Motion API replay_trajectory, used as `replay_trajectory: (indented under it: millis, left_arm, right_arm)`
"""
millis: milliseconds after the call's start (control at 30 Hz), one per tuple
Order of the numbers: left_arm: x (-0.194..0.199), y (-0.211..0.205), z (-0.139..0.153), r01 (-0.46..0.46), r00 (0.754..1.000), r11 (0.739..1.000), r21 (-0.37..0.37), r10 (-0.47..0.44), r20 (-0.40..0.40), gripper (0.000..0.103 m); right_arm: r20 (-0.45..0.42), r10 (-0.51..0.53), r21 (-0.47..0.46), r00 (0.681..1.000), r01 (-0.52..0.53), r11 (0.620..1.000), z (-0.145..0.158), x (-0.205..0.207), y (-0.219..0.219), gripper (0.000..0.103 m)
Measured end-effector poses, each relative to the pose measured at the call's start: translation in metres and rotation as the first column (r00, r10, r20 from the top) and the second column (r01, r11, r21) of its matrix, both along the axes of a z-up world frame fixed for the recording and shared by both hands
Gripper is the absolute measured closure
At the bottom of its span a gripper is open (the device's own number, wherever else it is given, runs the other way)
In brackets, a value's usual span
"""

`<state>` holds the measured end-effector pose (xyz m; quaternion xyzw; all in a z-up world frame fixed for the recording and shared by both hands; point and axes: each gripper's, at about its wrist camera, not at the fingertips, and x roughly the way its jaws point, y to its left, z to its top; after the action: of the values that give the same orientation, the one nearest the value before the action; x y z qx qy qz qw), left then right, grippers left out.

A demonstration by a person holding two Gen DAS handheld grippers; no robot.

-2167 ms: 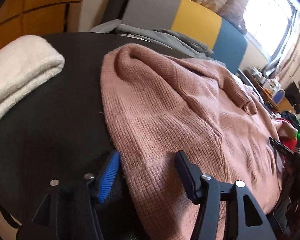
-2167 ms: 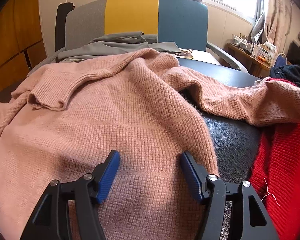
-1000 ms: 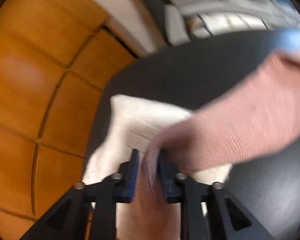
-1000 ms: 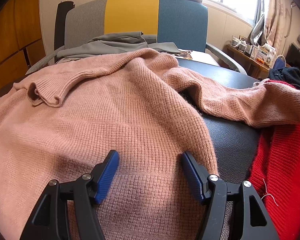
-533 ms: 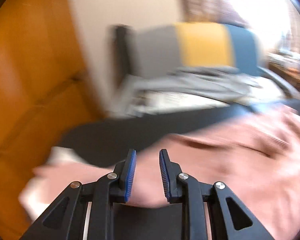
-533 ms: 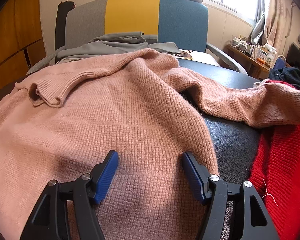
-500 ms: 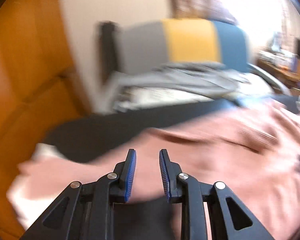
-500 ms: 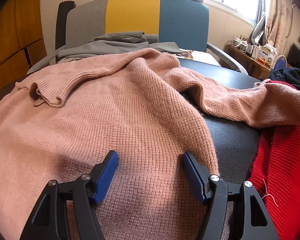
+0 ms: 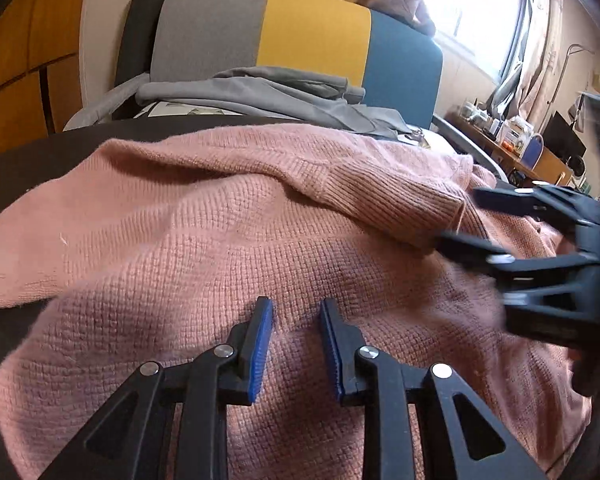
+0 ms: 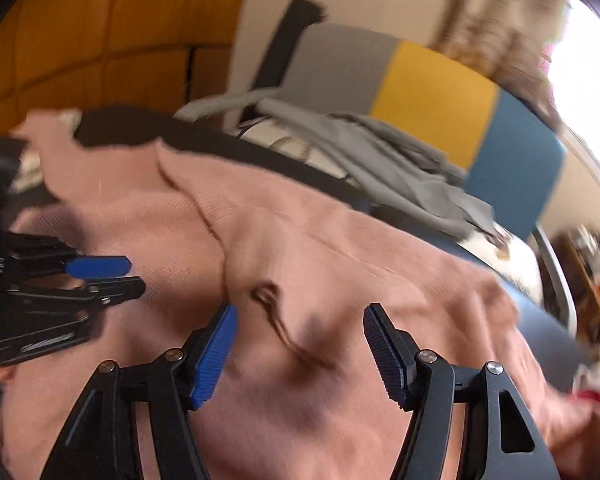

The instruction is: Fold clothes

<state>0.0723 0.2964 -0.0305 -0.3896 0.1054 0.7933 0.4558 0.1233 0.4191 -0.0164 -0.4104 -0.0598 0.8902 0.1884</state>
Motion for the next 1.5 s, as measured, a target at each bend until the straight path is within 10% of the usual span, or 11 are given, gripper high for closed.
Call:
replay_trajectory:
  millis: [67,100,167,267,567,700,933,1133,1500]
  left_arm:
    - [0.006,0.002,-0.001,-0.003,1.000,1.000,-0.010,0.003,-0.029,0.078]
    - [0.008,0.002,-0.002,-0.004,0.999,1.000,-0.015,0.004,-0.043,0.078]
    - [0.014,0.004,-0.003,-0.008,0.998,1.000,-0.023,0.006,-0.069,0.078]
    - [0.015,0.003,-0.003,-0.008,0.998,1.000,-0.009,0.008,-0.063,0.078]
    - [0.016,0.001,-0.009,-0.013,0.997,1.000,0.006,0.013,-0.070,0.077]
    - [0.016,-0.001,-0.010,-0.014,0.997,1.000,0.009,0.015,-0.074,0.077]
    - [0.016,-0.002,-0.010,-0.013,0.997,1.000,0.012,0.014,-0.070,0.077]
    - [0.017,-0.003,-0.006,-0.015,0.996,1.000,-0.001,0.015,-0.086,0.077]
    - [0.030,0.013,-0.004,0.049,0.989,0.998,-0.050,-0.055,-0.141,0.078]
  right_arm:
    - [0.046,0.014,-0.008,0.999,-0.014,1.000,-0.011,-0.017,0.008,0.044]
    - [0.067,0.021,-0.013,0.998,-0.020,1.000,-0.016,-0.025,0.012,0.070]
    - [0.077,0.037,-0.021,0.996,-0.035,0.999,-0.013,-0.033,0.020,0.088]
    - [0.038,0.023,0.013,0.999,-0.024,1.000,0.007,-0.045,0.035,0.090]
    - [-0.059,-0.099,-0.040,0.993,0.096,0.995,0.052,-0.124,0.116,0.089]
    - [-0.075,-0.202,-0.072,0.977,0.197,0.978,0.045,-0.144,0.144,0.063]
    - [-0.354,-0.359,-0.010,0.863,0.381,0.925,0.081,-0.063,0.161,0.050]
    - [-0.067,-0.296,0.073,0.953,0.301,0.951,0.016,-0.016,0.169,0.048]
    - [0.073,-0.486,-0.009,0.871,0.488,0.873,-0.039,0.056,0.222,0.044]
